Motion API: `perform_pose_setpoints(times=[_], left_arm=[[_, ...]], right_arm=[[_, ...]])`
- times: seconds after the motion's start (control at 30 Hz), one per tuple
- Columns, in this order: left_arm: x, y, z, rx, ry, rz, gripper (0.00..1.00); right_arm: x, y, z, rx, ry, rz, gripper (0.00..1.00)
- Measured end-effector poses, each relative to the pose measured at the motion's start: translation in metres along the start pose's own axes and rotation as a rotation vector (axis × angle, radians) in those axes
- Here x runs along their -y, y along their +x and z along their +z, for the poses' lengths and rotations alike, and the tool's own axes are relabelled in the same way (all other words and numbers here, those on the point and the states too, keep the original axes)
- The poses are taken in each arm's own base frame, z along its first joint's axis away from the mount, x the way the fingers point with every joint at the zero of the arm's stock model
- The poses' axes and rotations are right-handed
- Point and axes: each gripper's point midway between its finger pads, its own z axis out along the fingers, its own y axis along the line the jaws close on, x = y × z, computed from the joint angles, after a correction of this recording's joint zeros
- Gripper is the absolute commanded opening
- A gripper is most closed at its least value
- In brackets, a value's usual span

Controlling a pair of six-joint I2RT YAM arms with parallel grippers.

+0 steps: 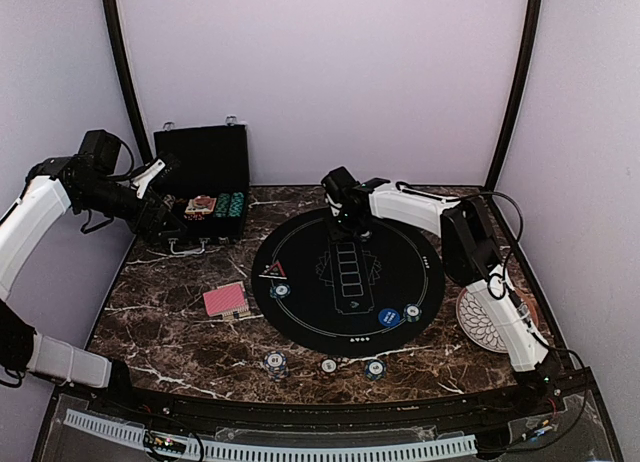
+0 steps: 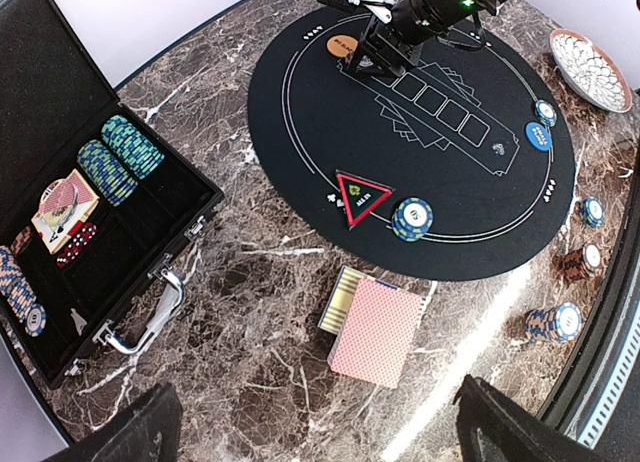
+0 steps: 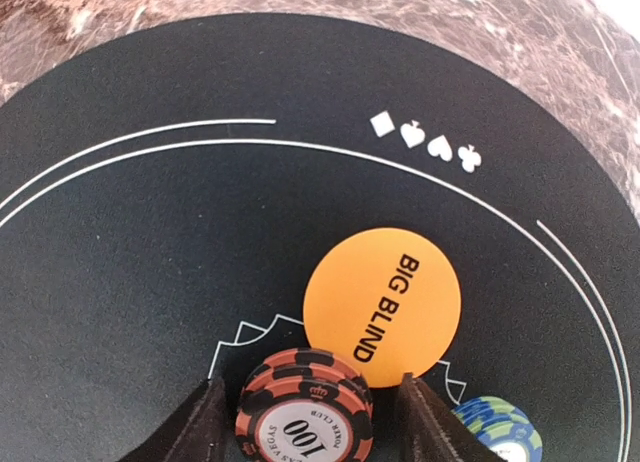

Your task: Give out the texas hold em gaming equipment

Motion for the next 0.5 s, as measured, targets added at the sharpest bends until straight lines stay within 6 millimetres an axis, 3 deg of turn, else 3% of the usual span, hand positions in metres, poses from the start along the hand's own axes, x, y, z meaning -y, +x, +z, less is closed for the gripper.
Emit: perform_pose_setpoints(times=[0.17, 0.27, 0.33, 0.5], left_arm=[[-0.001, 0.000, 0.000, -0.002, -0.003, 0.000, 0.99], [-0.001, 0.001, 0.000, -0.004, -0.005, 0.000, 0.99], [-0.001, 0.001, 0.000, -0.005, -0.006, 0.000, 0.99], [-0.001, 0.001, 0.000, -0.007, -0.008, -0.001, 0.99]], right_arm=[[-0.005, -0.001, -0.009, 0.009, 0.009, -0.028, 0.60], [-0.014, -0.005, -0.032, 0.031, 0.006, -0.052, 0.60], [-0.022, -0.006, -0.059, 0.052, -0.006, -0.069, 0.61], [-0.049, -0.002, -0.150, 0.148, -0.085, -0.112, 0.65]])
